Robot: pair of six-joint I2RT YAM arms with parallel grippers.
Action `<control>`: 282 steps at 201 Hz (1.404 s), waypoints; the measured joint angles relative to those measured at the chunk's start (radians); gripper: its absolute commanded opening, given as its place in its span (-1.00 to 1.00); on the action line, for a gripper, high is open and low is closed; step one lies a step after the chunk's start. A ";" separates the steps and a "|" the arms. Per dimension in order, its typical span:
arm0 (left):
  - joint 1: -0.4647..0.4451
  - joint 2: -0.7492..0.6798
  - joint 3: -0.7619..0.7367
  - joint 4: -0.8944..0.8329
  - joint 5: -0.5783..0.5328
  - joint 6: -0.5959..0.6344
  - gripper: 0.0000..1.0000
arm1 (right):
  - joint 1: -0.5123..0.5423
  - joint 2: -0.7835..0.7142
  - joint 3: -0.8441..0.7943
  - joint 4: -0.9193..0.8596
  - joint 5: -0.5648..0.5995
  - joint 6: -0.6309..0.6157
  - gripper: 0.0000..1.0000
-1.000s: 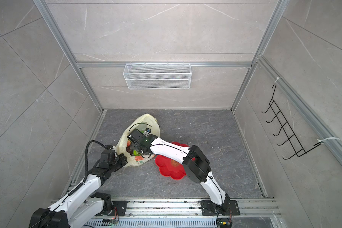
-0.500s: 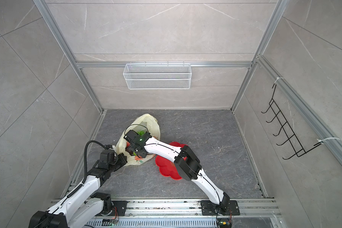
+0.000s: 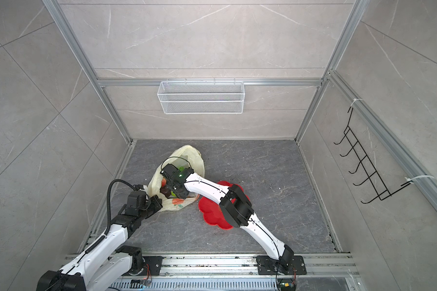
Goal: Take the fake fruits out of the plastic bag
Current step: 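Release the plate and lower the right gripper into the bag toward the green custard apple, then grasp the green custard apple with the right gripper and lift it out of the bag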
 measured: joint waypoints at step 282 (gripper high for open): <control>0.000 0.020 0.000 0.001 -0.001 0.001 -1.00 | -0.064 -0.766 -1.186 0.873 -0.112 -0.118 0.09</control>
